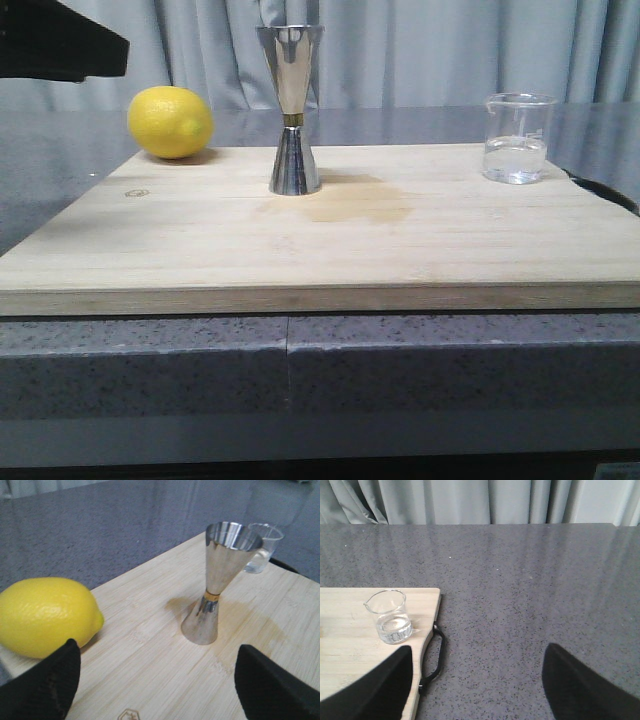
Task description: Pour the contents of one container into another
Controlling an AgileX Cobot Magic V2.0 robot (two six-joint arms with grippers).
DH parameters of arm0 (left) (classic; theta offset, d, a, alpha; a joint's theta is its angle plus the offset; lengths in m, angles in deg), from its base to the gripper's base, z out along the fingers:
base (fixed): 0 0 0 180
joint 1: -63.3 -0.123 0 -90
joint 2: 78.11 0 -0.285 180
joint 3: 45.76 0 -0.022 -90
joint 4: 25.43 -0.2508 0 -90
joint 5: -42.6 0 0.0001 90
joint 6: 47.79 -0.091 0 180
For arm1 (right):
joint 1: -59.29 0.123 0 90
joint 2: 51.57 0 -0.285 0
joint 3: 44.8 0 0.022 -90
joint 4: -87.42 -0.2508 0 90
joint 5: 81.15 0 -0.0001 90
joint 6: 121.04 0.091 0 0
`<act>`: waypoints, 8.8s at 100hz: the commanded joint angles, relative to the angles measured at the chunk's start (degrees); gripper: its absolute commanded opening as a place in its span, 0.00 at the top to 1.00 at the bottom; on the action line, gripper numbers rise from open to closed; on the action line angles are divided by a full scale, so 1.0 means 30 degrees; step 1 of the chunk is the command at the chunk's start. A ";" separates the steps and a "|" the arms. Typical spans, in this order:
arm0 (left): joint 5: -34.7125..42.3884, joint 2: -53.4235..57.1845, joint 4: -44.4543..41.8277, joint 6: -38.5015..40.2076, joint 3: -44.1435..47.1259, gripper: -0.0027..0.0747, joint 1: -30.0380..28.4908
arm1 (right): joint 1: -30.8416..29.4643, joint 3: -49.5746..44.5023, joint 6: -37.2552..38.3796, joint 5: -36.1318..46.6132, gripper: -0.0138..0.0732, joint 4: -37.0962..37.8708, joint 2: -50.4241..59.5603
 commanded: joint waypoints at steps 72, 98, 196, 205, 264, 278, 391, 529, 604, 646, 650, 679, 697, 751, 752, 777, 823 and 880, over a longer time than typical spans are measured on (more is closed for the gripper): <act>-0.5665 -0.4604 0.4446 -0.5252 -0.2377 0.21 0.2630 | -0.0105 0.0681 -0.0041 0.1434 0.27 0.0257 -0.0244; -0.5665 -0.6756 0.4446 -0.5252 -0.4806 0.21 0.4400 | -0.0105 0.0681 -0.0041 0.1398 0.27 0.0257 -0.0244; -0.5051 -0.8553 0.4446 -0.4927 -0.7068 0.52 0.6120 | -0.0105 0.0681 -0.0041 0.1312 0.27 0.0257 -0.0244; -0.5051 -0.8553 0.4446 -0.4927 -0.7068 0.61 0.6120 | -0.0105 0.0681 -0.0041 0.1312 0.27 0.0257 -0.0244; -0.5846 -0.8553 0.4446 -0.4850 -0.7710 0.70 0.6120 | -0.0105 0.0681 -0.0041 0.1312 0.27 0.0257 -0.0244; -0.5846 -0.8553 0.4446 -0.4850 -0.7710 0.70 0.6120 | -0.0105 0.0681 -0.0041 0.1312 0.27 0.0257 -0.0244; -0.5846 -0.7194 0.4446 -0.3790 -0.8677 0.70 0.6193 | -0.0105 0.0681 -0.0041 0.0935 0.27 0.0257 -0.0244; -0.5693 -0.7194 0.4446 -0.3790 -0.8677 0.70 0.6193 | 0.5406 -0.2317 -0.1055 1.5283 0.27 -0.2041 -1.0033; -0.5693 -0.7194 0.4446 -0.3790 -0.8677 0.70 0.6193 | 0.5406 -0.2282 0.0758 2.4891 0.27 -0.0378 -1.7932; -0.5693 -0.7194 0.4446 -0.3790 -0.8677 0.70 0.6193 | 0.5406 -0.0609 0.0758 2.4576 0.27 0.0053 -1.9780; -0.5693 -0.7194 0.4446 -0.3790 -0.8677 0.70 0.6193 | 0.5406 -0.0473 0.0758 2.4576 0.27 0.0053 -2.0015; -0.5693 -0.7194 0.4446 -0.3790 -0.8677 0.70 0.6193 | 0.5406 0.0049 0.0758 2.4651 0.28 0.0127 -2.1335; -0.5693 -0.7194 0.4446 -0.3790 -0.8677 0.70 0.6193 | 0.5406 0.0086 0.0758 2.4610 0.40 0.0127 -2.1440; -0.5693 -0.7194 0.4446 -0.3790 -0.8677 0.70 0.6193 | 0.5406 0.1633 0.0721 2.1714 0.49 0.0532 -2.0174; -0.5693 -0.7194 0.4446 -0.3790 -0.8677 0.70 0.6193 | 0.5406 0.1772 0.0721 2.1610 0.49 0.0628 -2.0063; -0.5693 -0.7194 0.4446 -0.3790 -0.8677 0.70 0.6193 | 0.5437 0.5066 0.0721 1.6237 0.49 0.2800 -1.8527; -0.5688 -0.7194 0.4446 -0.3790 -0.8677 0.70 0.6193 | 0.8264 1.1930 0.0721 0.9189 0.49 0.6920 -1.8357; -0.5653 -0.7194 0.4446 -0.3790 -0.8677 0.70 0.6193 | 1.0538 1.2938 0.0721 0.8896 0.49 1.2224 -1.8821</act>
